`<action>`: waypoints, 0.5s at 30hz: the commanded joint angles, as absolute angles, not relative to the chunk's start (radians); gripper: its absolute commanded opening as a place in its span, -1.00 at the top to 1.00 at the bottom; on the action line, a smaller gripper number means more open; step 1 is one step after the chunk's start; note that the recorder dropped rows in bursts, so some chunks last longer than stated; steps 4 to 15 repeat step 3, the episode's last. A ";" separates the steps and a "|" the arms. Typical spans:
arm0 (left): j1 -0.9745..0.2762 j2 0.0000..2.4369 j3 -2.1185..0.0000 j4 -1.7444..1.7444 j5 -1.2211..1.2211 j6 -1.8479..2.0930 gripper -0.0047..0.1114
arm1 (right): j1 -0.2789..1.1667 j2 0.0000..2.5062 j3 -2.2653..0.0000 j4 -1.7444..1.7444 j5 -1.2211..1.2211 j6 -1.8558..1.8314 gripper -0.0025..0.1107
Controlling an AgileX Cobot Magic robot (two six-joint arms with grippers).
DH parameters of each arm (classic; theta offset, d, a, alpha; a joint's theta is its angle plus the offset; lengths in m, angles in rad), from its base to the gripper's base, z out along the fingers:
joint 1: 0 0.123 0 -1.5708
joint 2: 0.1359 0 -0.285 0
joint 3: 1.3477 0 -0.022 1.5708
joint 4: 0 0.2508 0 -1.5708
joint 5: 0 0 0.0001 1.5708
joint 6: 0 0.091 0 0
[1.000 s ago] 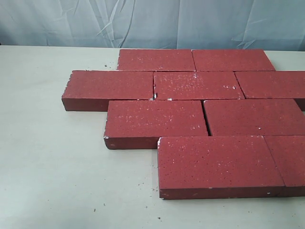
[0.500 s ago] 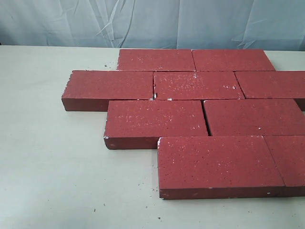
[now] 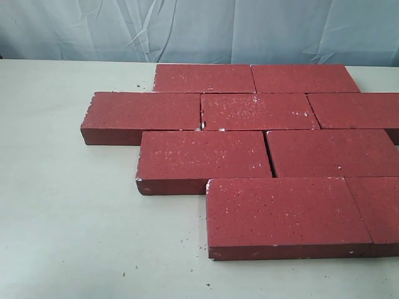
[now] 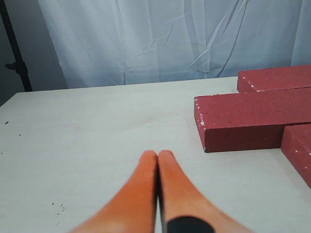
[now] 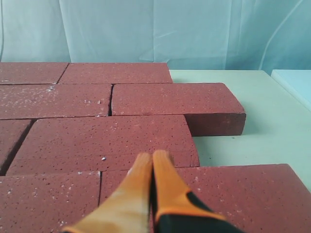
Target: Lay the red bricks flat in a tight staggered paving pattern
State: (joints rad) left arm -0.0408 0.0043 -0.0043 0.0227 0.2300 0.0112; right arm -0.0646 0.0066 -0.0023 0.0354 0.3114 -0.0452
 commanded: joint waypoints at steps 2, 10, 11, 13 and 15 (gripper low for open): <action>-0.038 0.000 0.000 0.024 0.230 0.011 0.92 | -0.069 0.000 0.000 0.032 0.304 -0.046 0.97; -0.038 0.000 0.000 0.024 0.230 0.011 0.92 | -0.069 0.000 0.000 0.032 0.304 -0.046 0.97; -0.038 0.000 0.000 0.024 0.230 0.011 0.92 | -0.069 0.000 0.000 0.032 0.304 -0.046 0.97; -0.038 0.000 0.000 0.024 0.230 0.011 0.92 | -0.069 0.000 0.000 0.032 0.304 -0.046 0.97; -0.038 0.000 0.000 0.024 0.230 0.011 0.92 | -0.069 0.000 0.000 0.032 0.304 -0.046 0.97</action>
